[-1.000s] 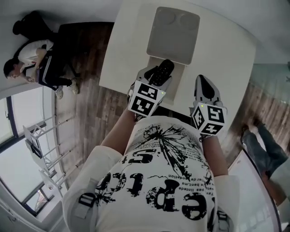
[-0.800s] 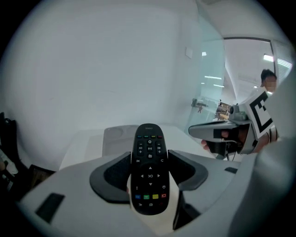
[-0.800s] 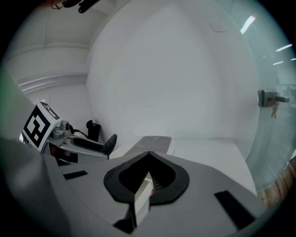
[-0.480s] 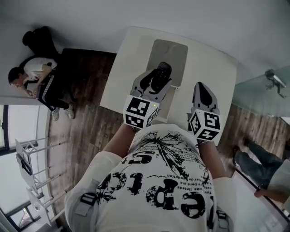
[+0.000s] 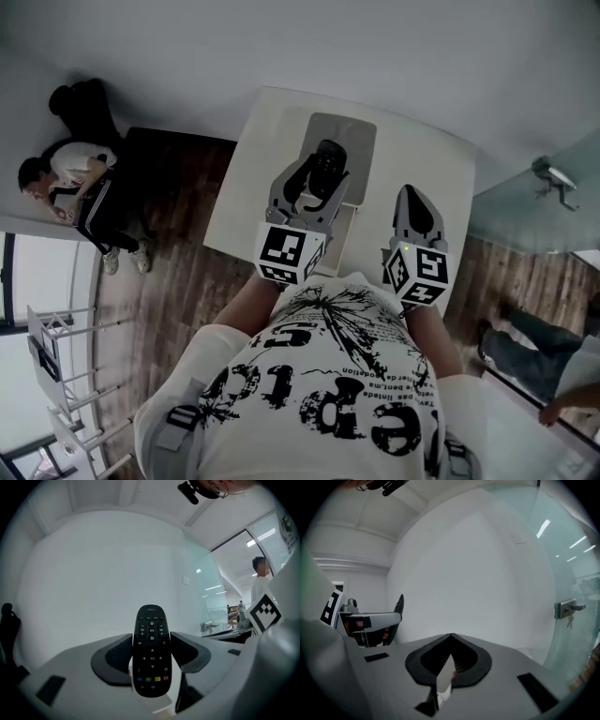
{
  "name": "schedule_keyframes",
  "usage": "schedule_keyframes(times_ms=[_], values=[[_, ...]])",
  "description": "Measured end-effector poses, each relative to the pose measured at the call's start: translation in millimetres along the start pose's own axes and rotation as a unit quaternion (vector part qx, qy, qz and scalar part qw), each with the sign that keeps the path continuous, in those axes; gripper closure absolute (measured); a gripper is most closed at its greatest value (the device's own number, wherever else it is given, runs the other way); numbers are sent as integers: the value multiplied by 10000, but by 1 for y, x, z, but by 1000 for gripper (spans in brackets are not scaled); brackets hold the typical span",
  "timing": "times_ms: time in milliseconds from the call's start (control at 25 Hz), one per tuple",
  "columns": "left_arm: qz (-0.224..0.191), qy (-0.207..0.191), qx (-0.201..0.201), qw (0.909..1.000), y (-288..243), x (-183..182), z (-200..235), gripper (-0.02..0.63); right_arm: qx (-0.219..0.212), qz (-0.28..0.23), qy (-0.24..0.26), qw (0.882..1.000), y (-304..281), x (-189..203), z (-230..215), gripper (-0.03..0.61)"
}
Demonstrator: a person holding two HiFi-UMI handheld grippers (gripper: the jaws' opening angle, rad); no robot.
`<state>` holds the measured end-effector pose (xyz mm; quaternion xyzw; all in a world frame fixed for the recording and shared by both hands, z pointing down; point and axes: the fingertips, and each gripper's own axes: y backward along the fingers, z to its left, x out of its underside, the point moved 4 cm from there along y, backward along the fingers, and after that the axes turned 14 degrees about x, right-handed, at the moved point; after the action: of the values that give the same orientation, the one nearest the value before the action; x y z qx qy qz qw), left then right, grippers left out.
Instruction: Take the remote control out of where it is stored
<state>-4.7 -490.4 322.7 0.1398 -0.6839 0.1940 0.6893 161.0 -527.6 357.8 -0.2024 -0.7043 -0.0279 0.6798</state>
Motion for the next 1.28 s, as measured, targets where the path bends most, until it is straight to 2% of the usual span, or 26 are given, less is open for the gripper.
schedule_keyframes(times_ms=[320, 560, 1280], values=[[8, 262, 57, 9996, -7, 5, -6, 351, -65, 0, 14, 10000, 3, 2, -1, 577], [99, 265, 117, 9995, -10, 5, -9, 351, -200, -61, 133, 9997, 3, 0, 2, 577], [232, 352, 72, 9991, -8, 11, -12, 351, -253, 36, 282, 9993, 0, 4, 5, 577]])
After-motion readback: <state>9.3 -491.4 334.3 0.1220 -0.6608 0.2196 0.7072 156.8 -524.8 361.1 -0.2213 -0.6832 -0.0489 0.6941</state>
